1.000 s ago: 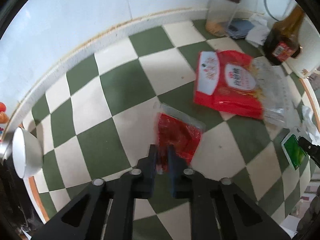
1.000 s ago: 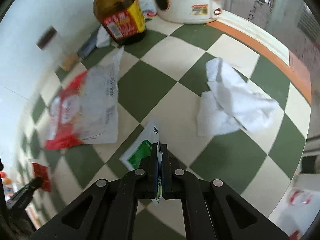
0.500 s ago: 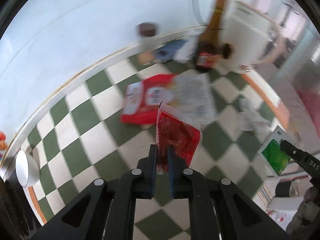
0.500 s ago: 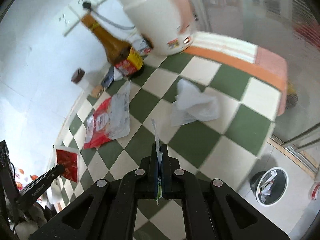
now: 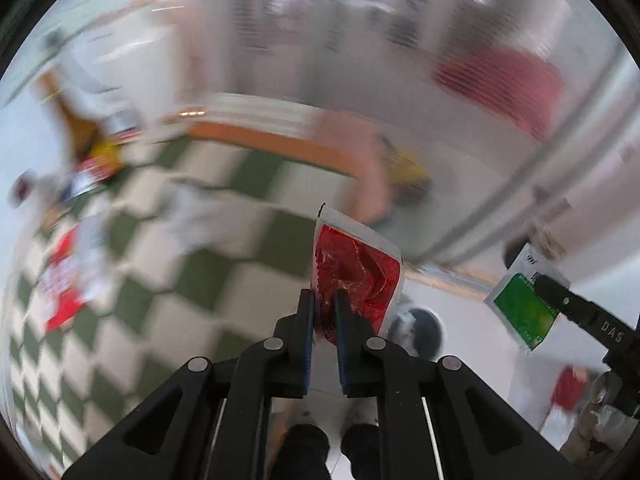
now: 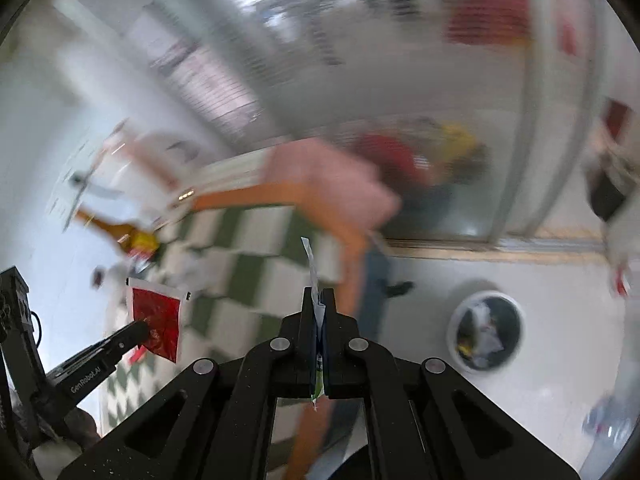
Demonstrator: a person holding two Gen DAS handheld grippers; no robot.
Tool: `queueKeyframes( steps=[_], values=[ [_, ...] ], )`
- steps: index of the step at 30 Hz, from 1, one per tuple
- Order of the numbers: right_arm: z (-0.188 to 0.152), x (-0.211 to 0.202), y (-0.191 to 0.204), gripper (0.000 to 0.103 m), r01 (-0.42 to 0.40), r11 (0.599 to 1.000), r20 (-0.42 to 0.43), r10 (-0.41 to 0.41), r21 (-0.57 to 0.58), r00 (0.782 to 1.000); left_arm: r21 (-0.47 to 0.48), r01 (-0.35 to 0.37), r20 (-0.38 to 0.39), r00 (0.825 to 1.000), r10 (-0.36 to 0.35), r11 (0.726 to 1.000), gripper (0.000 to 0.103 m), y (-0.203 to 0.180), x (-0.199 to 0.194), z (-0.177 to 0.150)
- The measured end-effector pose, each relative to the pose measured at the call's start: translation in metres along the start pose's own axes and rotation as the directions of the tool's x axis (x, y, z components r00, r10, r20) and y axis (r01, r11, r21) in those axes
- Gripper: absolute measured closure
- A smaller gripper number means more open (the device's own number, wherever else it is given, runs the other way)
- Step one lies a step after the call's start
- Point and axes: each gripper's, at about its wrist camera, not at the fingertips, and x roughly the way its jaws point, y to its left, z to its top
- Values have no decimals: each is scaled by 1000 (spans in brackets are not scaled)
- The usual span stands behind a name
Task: Collect trash
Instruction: 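Carry both sachets over the white bin and open both tools to drop them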
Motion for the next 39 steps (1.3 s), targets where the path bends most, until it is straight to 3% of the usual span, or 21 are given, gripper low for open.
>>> queueKeyframes(
  steps=[5, 8, 16, 22, 27, 31, 32, 33, 34, 35, 36, 37, 39],
  values=[
    [-21, 19, -142, 102, 126, 971, -50, -119, 203, 992, 146, 96, -151, 986, -74, 985, 96, -110, 99, -6],
    [-44, 60, -219, 102, 162, 939, -116, -132, 303, 984, 184, 133, -271, 959, -80, 974, 96, -162, 189, -26],
    [-109, 230, -378, 102, 222, 890, -251, -126, 399, 960, 210, 138, -504, 863, -14, 968, 96, -224, 437, -102],
    [-148, 333, -457, 102, 260, 876, -314, -133, 407, 940, 268, 131, -584, 810, 52, 955, 96, -257, 559, -165],
    [-174, 380, -496, 102, 277, 867, -356, -126, 415, 926, 312, 135, -617, 782, 92, 940, 95, -265, 600, -196],
    [-187, 398, -508, 98, 289, 864, -407, -109, 413, 907, 342, 138, -626, 772, 116, 929, 91, -271, 602, -206],
    [-188, 398, -507, 96, 292, 863, -414, -108, 413, 904, 345, 134, -623, 773, 120, 929, 91, -270, 601, -206],
    [-190, 399, -508, 86, 300, 862, -420, -114, 409, 900, 350, 123, -614, 779, 128, 928, 87, -269, 595, -205],
    [-190, 395, -507, 66, 316, 861, -425, -132, 398, 896, 351, 121, -605, 786, 126, 929, 76, -269, 590, -202],
    [-189, 393, -507, 57, 316, 862, -419, -137, 396, 897, 348, 115, -595, 794, 125, 931, 66, -268, 582, -198],
    [-187, 387, -504, 46, 318, 865, -409, -147, 389, 901, 351, 103, -584, 801, 132, 931, 38, -269, 578, -195],
    [-183, 381, -501, 39, 321, 868, -404, -158, 378, 901, 356, 93, -570, 810, 137, 930, 23, -266, 572, -190],
    [-174, 366, -489, 31, 338, 880, -393, -196, 334, 898, 371, 75, -531, 835, 145, 926, 22, -264, 553, -181]
  ],
)
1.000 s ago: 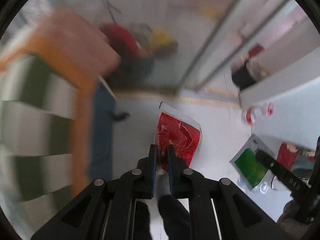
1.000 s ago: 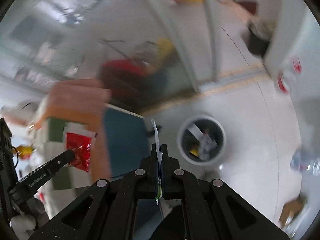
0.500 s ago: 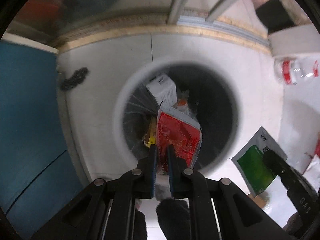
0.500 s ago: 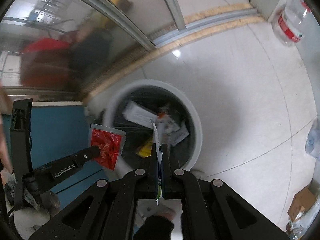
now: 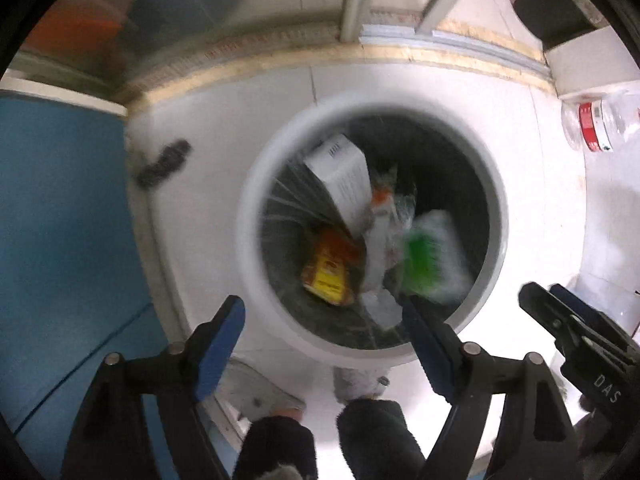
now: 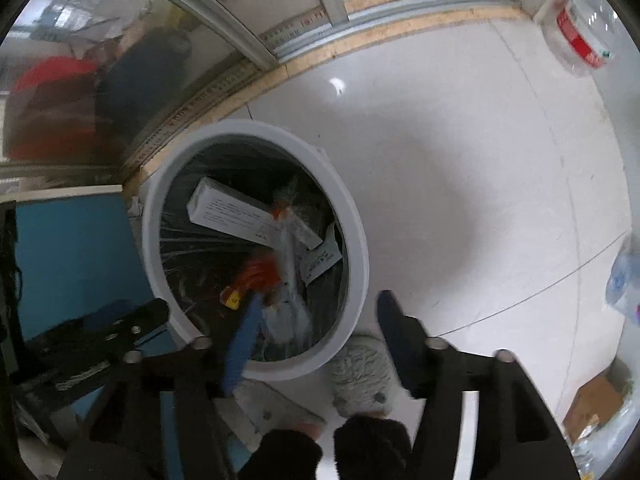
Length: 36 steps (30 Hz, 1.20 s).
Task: Collect trash
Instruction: 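Carry both sachets over the white bin and open both tools to drop them, then swing both open tools back toward the counter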
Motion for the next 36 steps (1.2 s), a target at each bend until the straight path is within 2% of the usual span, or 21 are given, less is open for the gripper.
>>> queueKeyframes(
  steps=[1, 2, 3, 6, 9, 17, 21, 28, 33, 36],
  values=[
    [-2, -12, 5, 18, 23, 999, 15, -23, -22, 1000, 3, -14, 18, 1000, 14, 1000, 17, 1, -13, -3],
    [-4, -21, 9, 11, 42, 998, 23, -41, -36, 999, 5, -24, 26, 999, 24, 1000, 11, 2, -21, -5],
    [-7, -34, 14, 0, 70, 996, 34, -68, -53, 997, 8, -32, 32, 999, 32, 999, 0, 2, -32, -8],
    [-16, -70, 24, 0, 125, 989, 64, -120, -82, 991, 3, -48, 66, 997, 48, 999, 0, 2, -72, -19],
    [-25, -106, 29, 0, 141, 987, 80, -134, -83, 988, 4, -46, 98, 994, 45, 999, 0, 4, -108, -33],
    [-72, -254, 54, 0, 211, 971, 190, -188, -109, 964, -19, -33, 173, 984, 36, 999, 0, 7, -235, -94],
    [-99, -323, 68, 0, 213, 969, 230, -182, -122, 956, -37, -30, 210, 977, 37, 999, 0, 12, -304, -129],
    [-150, -440, 95, 0, 212, 965, 306, -156, -156, 939, -69, -1, 263, 965, 20, 998, 0, 24, -397, -181],
    [-173, -496, 107, 0, 201, 965, 346, -133, -169, 929, -77, 7, 316, 949, 18, 997, 0, 30, -442, -205],
    [-184, -515, 111, 0, 187, 966, 359, -114, -176, 926, -87, 20, 348, 937, 12, 996, 0, 36, -461, -215]
  ],
)
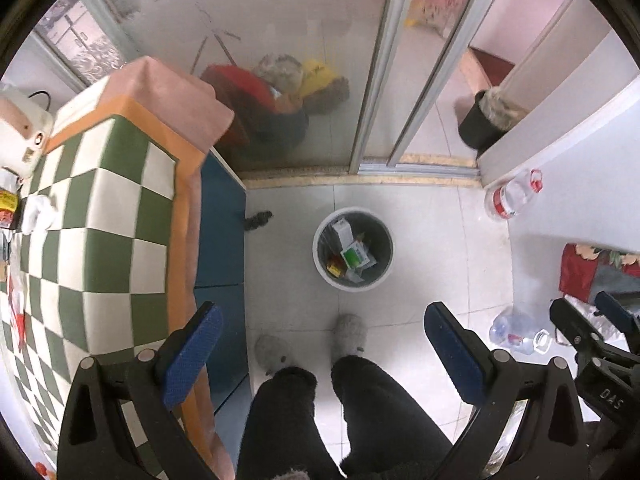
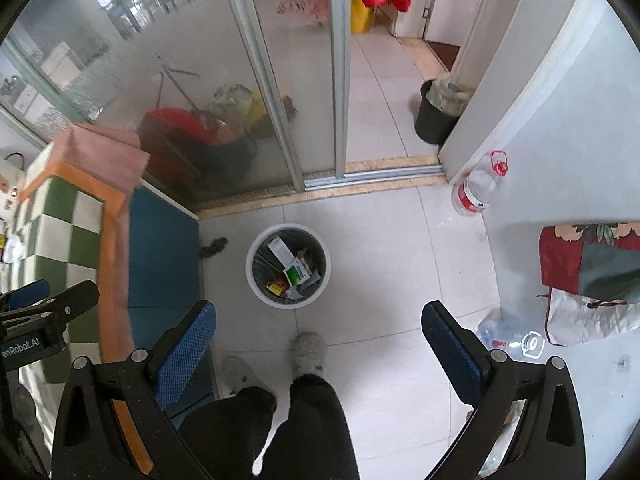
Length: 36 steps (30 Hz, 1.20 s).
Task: Collect trash
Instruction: 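Swing both open tools back toward the counter, then grasp the red sugar bag with the left tool while the right tool grasps the white tissue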
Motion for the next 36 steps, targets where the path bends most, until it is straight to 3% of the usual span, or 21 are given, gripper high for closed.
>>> queueKeyframes(
  steps=[3, 7, 11, 14, 17, 19, 23, 24, 27, 30, 32, 33, 35, 36],
  values=[
    [3, -10, 3, 0, -66, 998, -16, 66, 11, 998, -32, -15, 55, 998, 17, 999, 0, 11, -21, 2],
    [20, -24, 35, 0, -119, 992, -11, 118, -35, 993, -109, -50, 147, 987, 66, 993, 0, 46, -53, 12],
    [43, -36, 101, 0, -183, 975, -12, 183, -128, 983, -246, -86, 220, 965, 142, 965, 0, 117, -79, 17],
    [58, -39, 174, 0, -242, 947, -41, 239, -212, 970, -373, -109, 215, 956, 201, 921, 0, 186, -88, 9],
    [62, -37, 263, 0, -323, 892, -98, 308, -316, 946, -535, -146, 168, 947, 274, 832, 0, 276, -89, -15],
    [58, -32, 326, 0, -344, 851, -130, 319, -397, 939, -643, -163, 105, 949, 296, 748, 0, 341, -84, -43],
    [43, -4, 463, 0, -397, 761, -220, 331, -513, 918, -815, -189, -21, 954, 298, 548, 0, 454, -66, -116],
    [39, 5, 492, 0, -401, 750, -237, 323, -526, 916, -858, -191, -55, 957, 283, 478, 0, 486, -58, -141],
    [24, 26, 564, 0, -402, 723, -273, 297, -562, 915, -925, -172, -94, 967, 237, 338, 1, 535, -40, -193],
    [11, 55, 626, 0, -359, 701, -277, 234, -616, 932, -968, -137, -96, 977, 191, 210, 1, 570, -20, -237],
    [2, 77, 652, 0, -311, 691, -264, 177, -653, 948, -977, -123, -92, 980, 174, 174, 1, 584, -13, -249],
    [-1, 89, 663, 7, -287, 683, -258, 148, -672, 955, -980, -115, -87, 982, 169, 165, 1, 588, -9, -253],
    [-6, 108, 677, 35, -257, 670, -261, 98, -696, 960, -982, -103, -77, 984, 158, 160, 1, 593, -1, -256],
    [-7, 106, 680, 44, -238, 667, -223, 110, -706, 969, -983, -92, -67, 986, 153, 158, 1, 596, 2, -257]
  ],
)
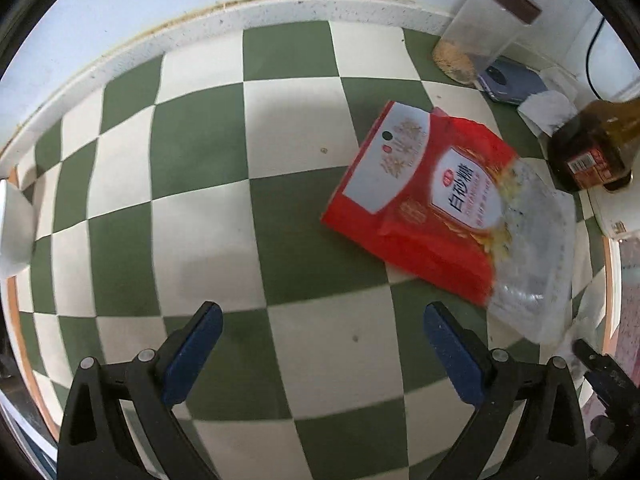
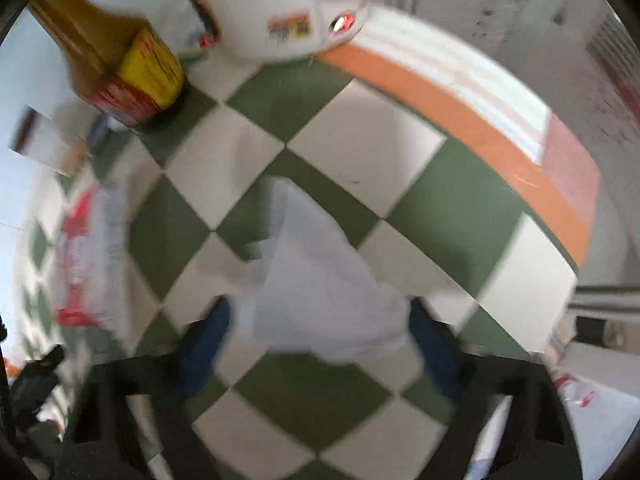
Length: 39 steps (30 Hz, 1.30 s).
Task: Collect trash
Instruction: 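Grasp the red sugar bag with the left tool while the right tool grasps the white tissue, then carry the sugar bag and tissue to the white bin and release both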
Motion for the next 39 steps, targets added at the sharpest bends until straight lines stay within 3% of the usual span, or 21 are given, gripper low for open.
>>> queueKeyframes(
  steps=[1, 2, 5, 9, 11, 13, 16, 21, 23, 25, 27, 33, 39],
  values=[
    [2, -1, 6, 82, -7, 1000, 27, 7, -19, 1000, -3, 13, -5, 1000, -13, 1000, 1, 1, 3, 2],
    [4, 1, 13, 95, -12, 1000, 22, 12, -29, 1000, -6, 23, -8, 1000, -23, 1000, 1, 1, 7, 4],
    [5, -13, 21, 94, -101, 995, 78, 102, -11, 992, -14, 49, -13, 999, -50, 999, 1, 2, 15, 10],
    [7, -53, 48, 94, -229, 972, 214, 236, -57, 948, -15, 59, -13, 998, -59, 998, 1, 3, 21, 21],
    [9, -63, 68, 94, -262, 959, 242, 281, -106, 929, -13, 62, -10, 998, -62, 998, 1, 5, 21, 25],
    [12, -56, 93, 95, -256, 952, 214, 288, -166, 933, -14, 67, -7, 998, -68, 998, 1, 7, 23, 30],
    [15, -17, 126, 95, -214, 948, 130, 249, -236, 960, -14, 76, 5, 997, -76, 997, 1, 9, 24, 36],
    [16, 39, 140, 95, -159, 954, 33, 173, -253, 984, 0, 119, 21, 993, -119, 993, 2, -3, 23, 54],
    [17, 38, 140, 95, -185, 955, 31, 197, -232, 980, 14, 136, 32, 990, -136, 991, 16, -8, 21, 59],
    [19, 41, 140, 95, -191, 955, 21, 201, -226, 979, 57, 110, 55, 992, -114, 992, 73, -16, 16, 64],
    [19, 42, 138, 95, -183, 958, 25, 194, -220, 981, 92, 58, 88, 994, -66, 994, 98, -19, 9, 66],
    [8, 10, 96, 95, -256, 959, 68, 265, -122, 962, 166, 35, 211, 975, -70, 986, 103, -8, -48, 50],
    [-21, -34, 35, 95, -281, 958, 157, 285, -49, 945, 273, 22, 317, 942, -112, 962, 103, -49, -125, 9]
  ],
)
